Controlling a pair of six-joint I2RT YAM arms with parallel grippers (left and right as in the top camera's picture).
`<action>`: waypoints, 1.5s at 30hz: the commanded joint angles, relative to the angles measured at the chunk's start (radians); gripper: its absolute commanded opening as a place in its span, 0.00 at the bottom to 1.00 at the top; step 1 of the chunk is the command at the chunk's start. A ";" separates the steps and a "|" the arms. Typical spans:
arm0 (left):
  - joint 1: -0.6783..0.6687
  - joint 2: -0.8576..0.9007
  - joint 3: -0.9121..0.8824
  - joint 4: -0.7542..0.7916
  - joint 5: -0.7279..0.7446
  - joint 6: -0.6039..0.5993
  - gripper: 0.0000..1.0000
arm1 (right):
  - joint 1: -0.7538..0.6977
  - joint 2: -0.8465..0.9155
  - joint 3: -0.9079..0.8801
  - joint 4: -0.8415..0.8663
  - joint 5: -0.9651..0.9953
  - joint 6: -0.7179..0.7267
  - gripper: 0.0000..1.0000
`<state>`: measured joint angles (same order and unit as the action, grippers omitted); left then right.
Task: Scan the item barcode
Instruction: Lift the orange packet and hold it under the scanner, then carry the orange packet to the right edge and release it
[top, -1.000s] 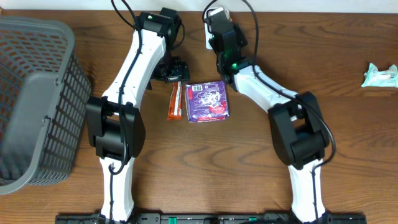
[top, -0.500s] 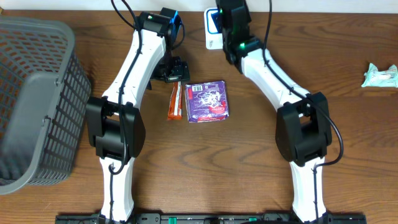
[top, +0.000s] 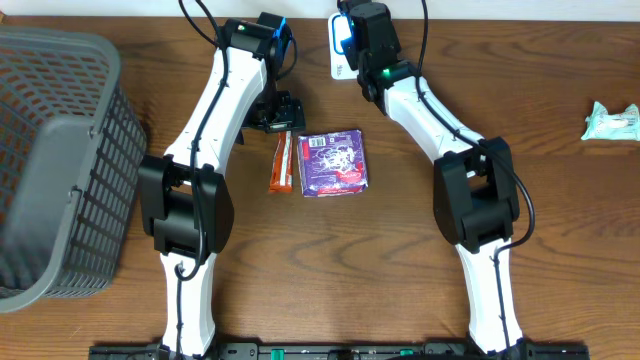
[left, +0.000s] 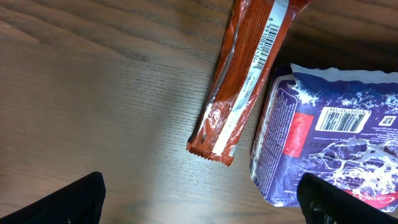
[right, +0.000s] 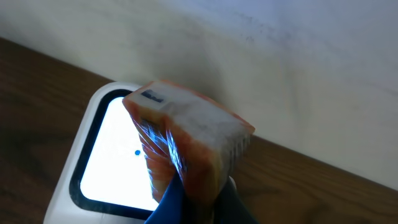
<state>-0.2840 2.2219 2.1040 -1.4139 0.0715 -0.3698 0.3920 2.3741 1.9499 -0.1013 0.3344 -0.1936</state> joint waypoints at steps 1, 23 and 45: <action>0.004 0.013 -0.006 -0.006 -0.013 -0.009 0.98 | -0.003 -0.014 0.016 -0.015 0.029 0.015 0.01; 0.004 0.013 -0.006 -0.006 -0.013 -0.009 0.98 | -0.477 -0.130 0.030 -0.624 0.280 0.127 0.01; 0.004 0.013 -0.006 -0.006 -0.013 -0.009 0.98 | -0.663 -0.129 0.030 -0.737 -0.375 0.260 0.99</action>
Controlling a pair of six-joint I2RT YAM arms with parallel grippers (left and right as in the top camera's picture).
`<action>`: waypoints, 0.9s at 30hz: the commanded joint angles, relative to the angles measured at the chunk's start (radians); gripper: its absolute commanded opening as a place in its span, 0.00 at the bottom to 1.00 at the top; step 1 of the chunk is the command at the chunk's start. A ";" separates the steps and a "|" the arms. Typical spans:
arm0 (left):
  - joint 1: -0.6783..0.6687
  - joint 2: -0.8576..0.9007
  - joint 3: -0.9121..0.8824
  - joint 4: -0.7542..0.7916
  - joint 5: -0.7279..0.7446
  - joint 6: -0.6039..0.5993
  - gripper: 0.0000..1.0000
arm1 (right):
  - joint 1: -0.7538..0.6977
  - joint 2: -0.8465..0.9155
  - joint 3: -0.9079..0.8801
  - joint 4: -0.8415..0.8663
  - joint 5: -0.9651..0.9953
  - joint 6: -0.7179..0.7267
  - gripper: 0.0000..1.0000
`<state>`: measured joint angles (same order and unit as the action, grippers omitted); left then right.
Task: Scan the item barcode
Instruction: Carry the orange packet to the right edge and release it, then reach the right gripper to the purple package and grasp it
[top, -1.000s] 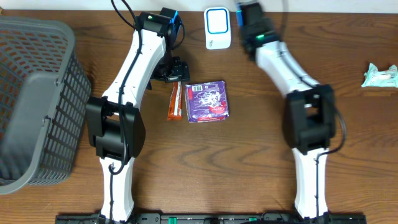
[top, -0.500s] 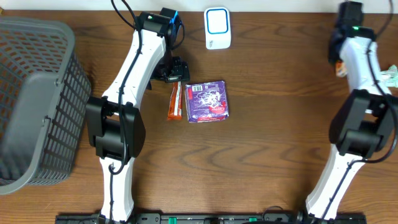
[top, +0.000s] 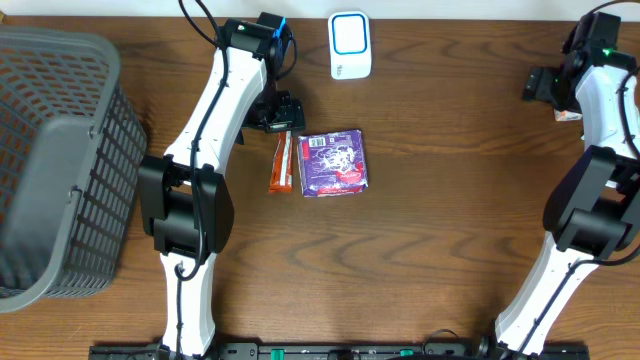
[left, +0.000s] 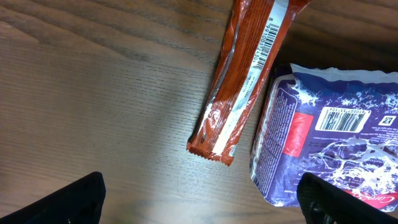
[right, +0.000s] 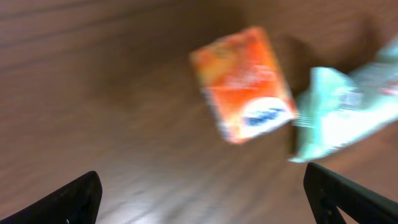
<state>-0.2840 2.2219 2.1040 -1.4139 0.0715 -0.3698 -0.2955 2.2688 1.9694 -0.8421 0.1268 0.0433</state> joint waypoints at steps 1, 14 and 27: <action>0.004 0.013 -0.006 -0.006 -0.013 -0.009 0.98 | 0.033 -0.024 0.011 0.004 -0.225 0.024 0.99; 0.004 0.013 -0.006 -0.006 -0.013 -0.009 0.98 | 0.217 -0.024 0.011 -0.219 -0.872 0.018 0.99; 0.004 0.013 -0.006 -0.006 -0.013 -0.009 0.98 | 0.533 -0.024 -0.063 -0.347 -0.701 0.006 0.99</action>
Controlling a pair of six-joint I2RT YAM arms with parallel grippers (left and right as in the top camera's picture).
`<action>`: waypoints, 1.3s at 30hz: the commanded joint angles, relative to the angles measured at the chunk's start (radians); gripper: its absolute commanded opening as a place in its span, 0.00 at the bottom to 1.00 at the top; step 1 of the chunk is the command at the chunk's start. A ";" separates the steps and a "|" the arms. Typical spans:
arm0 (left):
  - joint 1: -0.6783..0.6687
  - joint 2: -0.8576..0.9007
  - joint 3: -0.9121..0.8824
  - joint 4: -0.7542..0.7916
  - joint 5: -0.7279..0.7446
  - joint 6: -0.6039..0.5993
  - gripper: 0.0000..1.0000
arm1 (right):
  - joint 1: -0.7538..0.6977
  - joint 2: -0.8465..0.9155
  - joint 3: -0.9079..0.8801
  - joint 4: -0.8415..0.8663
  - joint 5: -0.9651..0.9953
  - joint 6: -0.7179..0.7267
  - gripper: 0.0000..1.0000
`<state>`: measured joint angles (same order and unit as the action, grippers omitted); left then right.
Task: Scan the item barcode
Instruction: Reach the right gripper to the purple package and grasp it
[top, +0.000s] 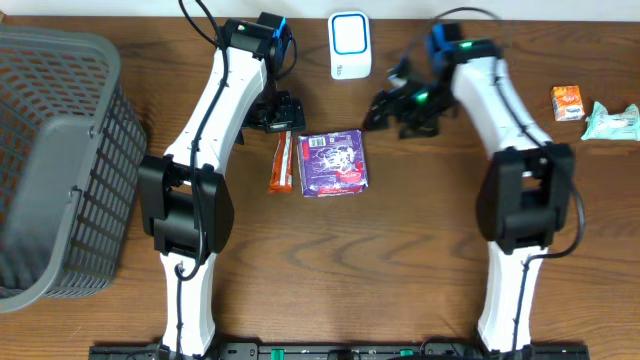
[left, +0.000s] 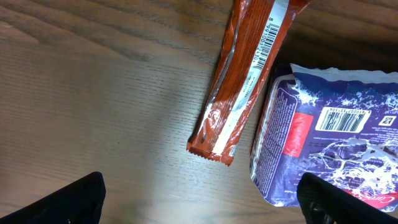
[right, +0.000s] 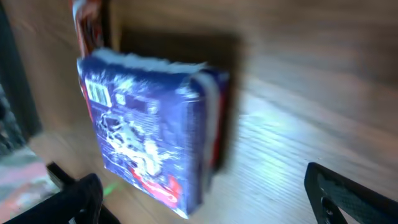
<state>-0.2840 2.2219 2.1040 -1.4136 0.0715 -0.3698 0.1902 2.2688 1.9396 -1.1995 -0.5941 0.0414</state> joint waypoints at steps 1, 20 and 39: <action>0.004 0.013 -0.006 -0.006 -0.013 -0.009 0.98 | 0.064 -0.024 -0.043 0.019 0.020 0.011 0.99; 0.004 0.013 -0.006 -0.006 -0.013 -0.009 0.98 | 0.101 -0.024 -0.279 0.188 -0.070 0.101 0.01; 0.004 0.013 -0.006 -0.006 -0.013 -0.009 0.98 | 0.079 -0.092 0.176 -0.339 1.043 0.440 0.01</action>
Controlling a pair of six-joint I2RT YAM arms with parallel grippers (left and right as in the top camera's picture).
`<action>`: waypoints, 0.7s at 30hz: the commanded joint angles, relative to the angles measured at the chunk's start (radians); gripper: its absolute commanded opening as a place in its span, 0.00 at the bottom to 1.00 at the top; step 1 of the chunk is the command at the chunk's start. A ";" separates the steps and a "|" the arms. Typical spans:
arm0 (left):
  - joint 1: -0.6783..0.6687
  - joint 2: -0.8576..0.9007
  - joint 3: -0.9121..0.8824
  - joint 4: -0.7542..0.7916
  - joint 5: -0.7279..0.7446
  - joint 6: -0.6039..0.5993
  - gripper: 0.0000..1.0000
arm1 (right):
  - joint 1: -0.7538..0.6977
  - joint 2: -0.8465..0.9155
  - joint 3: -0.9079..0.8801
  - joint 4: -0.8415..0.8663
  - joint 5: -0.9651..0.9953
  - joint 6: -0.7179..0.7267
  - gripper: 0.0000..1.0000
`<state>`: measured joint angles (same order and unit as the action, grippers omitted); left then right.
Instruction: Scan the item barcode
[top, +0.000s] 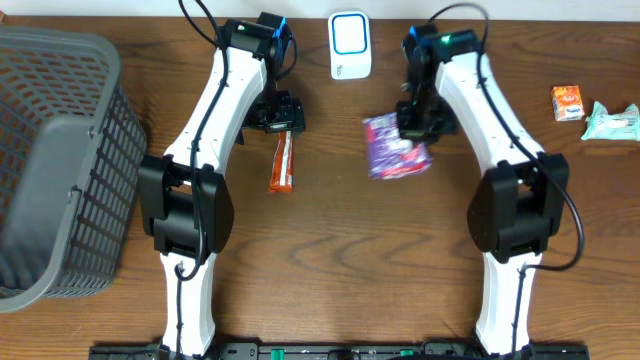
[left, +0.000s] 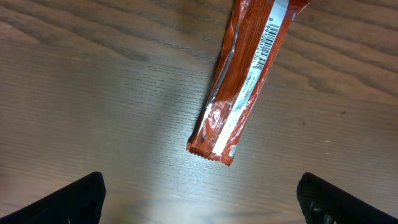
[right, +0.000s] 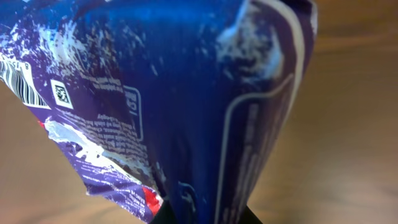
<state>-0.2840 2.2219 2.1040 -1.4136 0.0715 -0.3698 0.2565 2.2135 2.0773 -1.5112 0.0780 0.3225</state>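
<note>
My right gripper (top: 415, 128) is shut on a purple snack bag (top: 394, 147), held above the table below and right of the white barcode scanner (top: 350, 45). The bag (right: 174, 99) fills the right wrist view, with a barcode at its left edge. An orange-red bar wrapper (top: 283, 163) lies on the table; its barcode shows in the left wrist view (left: 245, 81). My left gripper (top: 277, 118) hovers open just above the wrapper, its fingertips (left: 68, 202) wide apart.
A grey mesh basket (top: 55, 160) stands at the left edge. A small orange carton (top: 567, 101) and a pale green packet (top: 612, 121) lie at the far right. The wooden table (top: 330, 260) spans the view.
My right gripper was open beside the purple bag on the table; now it is shut on the bag, held up to the right of its old spot. The left arm has not moved.
My right gripper held the orange carton at the scanner. Then it was open at the far right with the carton lying by the green packet. Later it stood open next to the purple bag, and now it holds that bag up.
</note>
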 joint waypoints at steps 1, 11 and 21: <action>0.004 0.013 -0.006 -0.006 -0.013 -0.009 0.98 | 0.014 -0.035 0.034 -0.042 0.444 0.209 0.01; 0.004 0.013 -0.006 -0.006 -0.013 -0.009 0.98 | 0.014 -0.033 -0.161 -0.035 0.681 0.359 0.01; 0.004 0.013 -0.006 -0.006 -0.013 -0.009 0.98 | 0.085 -0.032 -0.253 0.048 0.590 0.351 0.16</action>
<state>-0.2840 2.2219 2.1040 -1.4139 0.0715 -0.3698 0.2939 2.1880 1.8294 -1.4738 0.6903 0.6525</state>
